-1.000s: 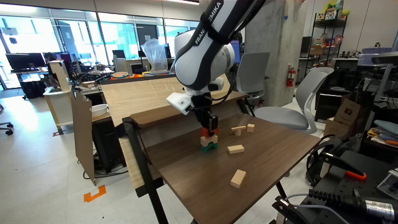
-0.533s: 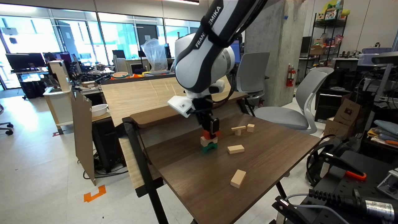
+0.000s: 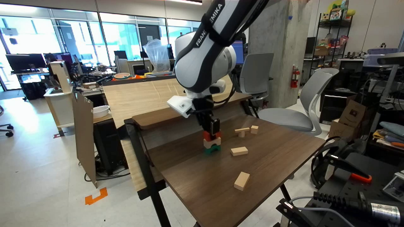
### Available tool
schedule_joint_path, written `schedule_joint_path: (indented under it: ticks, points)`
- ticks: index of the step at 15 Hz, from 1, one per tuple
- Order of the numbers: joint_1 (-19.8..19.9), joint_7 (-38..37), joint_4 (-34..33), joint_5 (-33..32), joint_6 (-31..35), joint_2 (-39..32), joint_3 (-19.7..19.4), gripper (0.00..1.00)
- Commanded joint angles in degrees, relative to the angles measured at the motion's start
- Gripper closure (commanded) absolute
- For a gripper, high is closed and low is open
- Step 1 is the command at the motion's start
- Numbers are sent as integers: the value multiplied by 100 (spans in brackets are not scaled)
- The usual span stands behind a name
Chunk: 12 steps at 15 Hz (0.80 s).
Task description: Stack the blocks
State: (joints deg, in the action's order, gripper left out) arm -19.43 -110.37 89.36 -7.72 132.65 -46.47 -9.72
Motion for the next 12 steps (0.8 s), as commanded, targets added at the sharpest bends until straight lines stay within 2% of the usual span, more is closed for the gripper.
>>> schedule_joint_path:
  ticks: [1, 5, 6, 7, 8, 12]
  points:
    - [137, 35, -244, -31, -100, -111, 140, 88]
    - [141, 38, -282, -46, -69, -146, 129, 88]
    - [146, 48, -284, -46, -58, -153, 133, 86]
    - [144, 53, -287, -54, -56, -160, 128, 50]
    - [141, 58, -288, -63, -65, -166, 123, 38]
    - [113, 57, -238, -106, -11, -154, 95, 9]
